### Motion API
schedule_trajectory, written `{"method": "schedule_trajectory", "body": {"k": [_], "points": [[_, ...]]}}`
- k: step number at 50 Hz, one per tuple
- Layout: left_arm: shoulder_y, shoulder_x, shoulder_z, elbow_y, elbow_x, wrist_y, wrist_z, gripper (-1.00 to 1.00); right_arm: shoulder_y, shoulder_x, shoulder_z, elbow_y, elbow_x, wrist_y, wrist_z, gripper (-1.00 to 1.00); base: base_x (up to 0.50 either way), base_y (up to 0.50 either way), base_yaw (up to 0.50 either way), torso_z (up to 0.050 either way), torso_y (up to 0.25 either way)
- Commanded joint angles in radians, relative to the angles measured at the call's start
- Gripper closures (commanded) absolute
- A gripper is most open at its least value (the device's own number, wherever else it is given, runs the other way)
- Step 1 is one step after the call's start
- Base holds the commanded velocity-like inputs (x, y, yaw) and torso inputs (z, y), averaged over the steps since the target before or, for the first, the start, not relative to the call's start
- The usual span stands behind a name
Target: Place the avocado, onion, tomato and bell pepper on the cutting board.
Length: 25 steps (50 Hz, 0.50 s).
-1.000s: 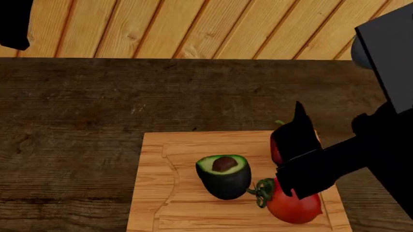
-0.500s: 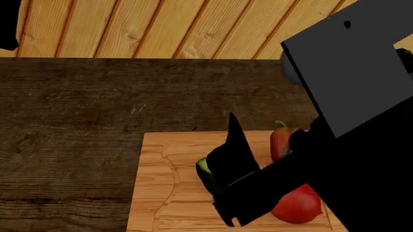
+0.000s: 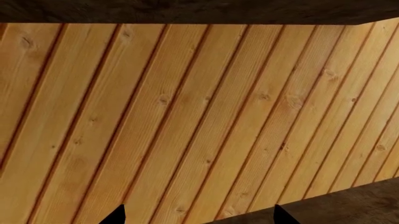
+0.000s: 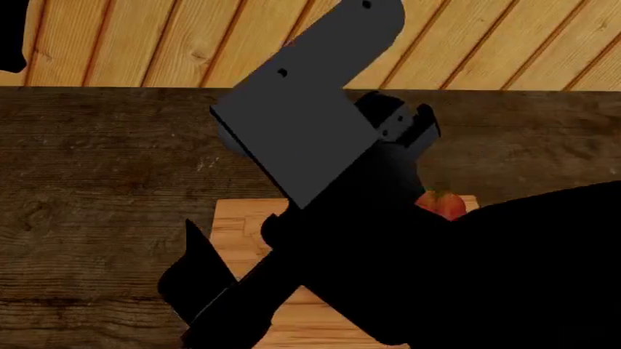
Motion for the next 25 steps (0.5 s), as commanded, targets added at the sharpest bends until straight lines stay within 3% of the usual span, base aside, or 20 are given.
{"method": "schedule_trajectory", "body": {"k": [1, 25], "points": [[-0.007, 0.002, 0.003, -0.014, 0.011, 0.005, 0.01, -1.0, -0.029, -0.11, -0.012, 0.062, -0.08, -0.007, -0.108, -1.0, 0.0, 0.0, 0.0, 0.0, 0.0], [-0.013, 0.001, 0.002, -0.019, 0.017, 0.011, 0.012, -1.0, -0.067, -0.266, -0.04, 0.136, -0.17, -0.017, -0.258, -1.0, 0.0, 0.0, 0.0, 0.0, 0.0]]}}
